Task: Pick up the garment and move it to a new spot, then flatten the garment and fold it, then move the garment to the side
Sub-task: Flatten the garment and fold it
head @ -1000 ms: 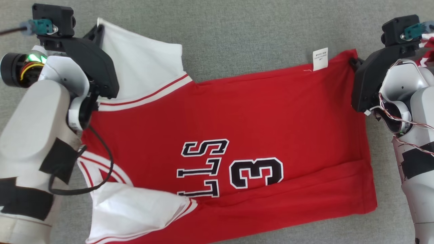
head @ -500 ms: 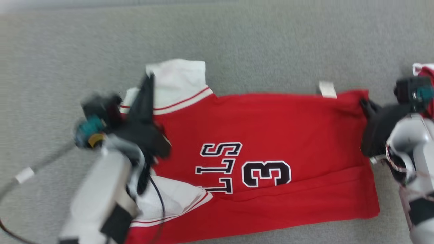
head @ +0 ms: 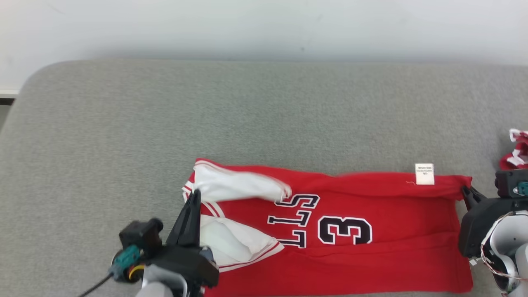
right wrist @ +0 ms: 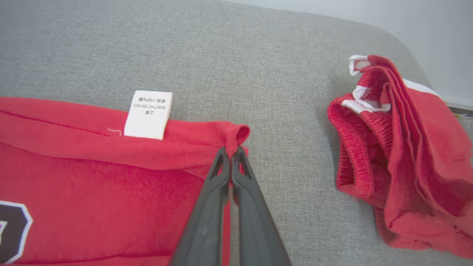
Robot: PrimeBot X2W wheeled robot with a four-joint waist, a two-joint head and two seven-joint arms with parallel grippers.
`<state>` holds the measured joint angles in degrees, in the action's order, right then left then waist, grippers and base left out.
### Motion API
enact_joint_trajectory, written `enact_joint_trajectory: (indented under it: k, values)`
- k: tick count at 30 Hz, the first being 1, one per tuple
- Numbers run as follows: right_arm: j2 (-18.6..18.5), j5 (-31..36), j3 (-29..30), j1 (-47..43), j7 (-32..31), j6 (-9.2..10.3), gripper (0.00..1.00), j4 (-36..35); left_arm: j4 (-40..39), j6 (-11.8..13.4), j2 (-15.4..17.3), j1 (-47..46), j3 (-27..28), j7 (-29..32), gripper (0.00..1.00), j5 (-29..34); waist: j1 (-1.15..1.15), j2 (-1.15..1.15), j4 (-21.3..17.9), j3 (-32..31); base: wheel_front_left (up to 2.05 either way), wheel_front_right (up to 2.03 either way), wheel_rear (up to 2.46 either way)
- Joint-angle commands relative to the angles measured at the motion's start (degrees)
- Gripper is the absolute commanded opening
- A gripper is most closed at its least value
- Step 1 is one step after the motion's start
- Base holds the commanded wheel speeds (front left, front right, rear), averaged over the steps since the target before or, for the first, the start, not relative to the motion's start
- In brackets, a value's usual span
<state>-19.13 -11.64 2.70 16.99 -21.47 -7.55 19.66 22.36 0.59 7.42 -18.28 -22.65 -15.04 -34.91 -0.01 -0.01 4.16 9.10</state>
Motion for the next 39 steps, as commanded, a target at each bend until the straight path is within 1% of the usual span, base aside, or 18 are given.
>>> enact_joint_trajectory:
  k: [1, 7, 12, 19, 26, 27, 28, 29, 30, 31, 32, 33, 36, 39]
  values:
    - [-0.3, 0.3, 0.1, -1.0, 0.3, 0.15, 0.00, 0.0, -0.3, 0.2, -0.1, 1.2, 0.1, -0.1, 0.00, -0.2, 0.01, 0.01, 1.8, -1.8, 0.00, 0.00, 0.00]
    - [-0.1, 1.4, 0.7, -2.5, 0.2, 0.15, 0.00, -0.4, -2.5, 0.4, -0.3, 6.0, 0.7, -0.1, 0.00, -0.8, 0.01, 0.01, 2.2, -2.3, 0.00, 0.00, 0.00]
    - [-1.1, 2.2, 0.3, -4.4, -1.5, 0.15, 0.00, -0.7, -4.0, 0.3, -0.1, 9.2, 0.2, 0.0, 0.00, -1.3, 0.01, 0.01, 2.5, -2.6, 0.00, 0.00, 0.00]
    - [-0.5, 2.8, -0.2, -7.0, -3.0, 0.15, 0.00, -2.8, -5.2, 1.8, 0.1, 13.5, 0.3, 0.4, 0.00, -2.5, 0.01, 0.01, 2.7, -3.1, 0.00, 0.00, 0.00]
    - [-0.2, 3.5, -0.2, -8.8, -4.3, 0.15, 0.00, -3.7, -4.8, 2.4, 0.4, 17.1, -0.2, 0.9, 0.00, -2.9, 0.01, 0.01, 3.0, -3.6, 0.00, 0.00, 0.00]
    - [-0.1, 3.6, -0.1, -9.0, -4.4, 0.15, 0.20, -3.8, -4.6, 2.4, 0.4, 17.3, -0.2, 0.9, 0.00, -3.1, 0.01, 0.01, 3.0, -3.6, 0.00, 0.00, 0.00]
    - [0.0, 3.6, 0.1, -9.2, -4.5, 0.15, 0.44, -3.9, -4.3, 2.3, 0.3, 17.4, -0.2, 0.9, 0.00, -3.3, 0.01, 0.01, 3.0, -3.7, 0.00, 0.00, 0.00]
    - [0.3, 3.5, 0.7, -9.2, -4.5, 0.15, 1.00, -3.9, -3.9, 2.4, 0.2, 17.6, -0.1, 1.1, 0.00, -3.6, 0.01, 0.01, 3.0, -3.8, 0.00, 0.00, 0.00]
    - [0.5, 3.5, 1.1, -9.2, -4.5, 0.15, 1.00, -4.0, -3.7, 2.5, 0.1, 17.8, -0.1, 1.2, 0.00, -3.7, 0.01, 0.01, 3.0, -3.9, 0.00, 0.00, 0.00]
    - [0.8, 3.3, 1.4, -9.4, -4.3, 0.15, 1.00, -4.2, -3.4, 2.6, 0.1, 17.9, -0.2, 1.1, 0.17, -3.7, 0.01, 0.01, 3.1, -4.1, 0.00, 0.00, 0.00]
    - [1.2, 3.1, 1.9, -9.7, -4.2, 0.15, 1.00, -4.4, -3.1, 2.7, 0.1, 18.0, -0.1, 1.0, 0.45, -3.6, 0.01, 0.01, 3.1, -4.3, 0.00, 0.00, 0.00]
    - [1.5, 2.8, 2.7, -10.1, -4.0, 0.15, 1.00, -4.7, -2.8, 2.9, 0.2, 18.1, 0.0, 0.9, 1.00, -3.5, 0.01, 0.01, 3.2, -4.5, 0.00, 0.00, 0.00]
    - [3.9, 1.8, 6.1, -11.3, -4.4, 0.15, 1.00, -6.5, -2.7, 2.7, 0.3, 18.3, 0.5, 0.4, 1.00, -2.7, 0.01, 0.01, 3.3, -5.2, 0.00, 0.00, 0.00]
    - [7.3, -0.2, 9.9, -12.7, -5.9, 0.15, 1.00, -9.3, -3.6, 2.5, 1.1, 18.3, 2.0, -0.1, 1.00, -0.9, 0.01, 0.01, 3.3, -6.0, 0.00, 0.00, 0.00]
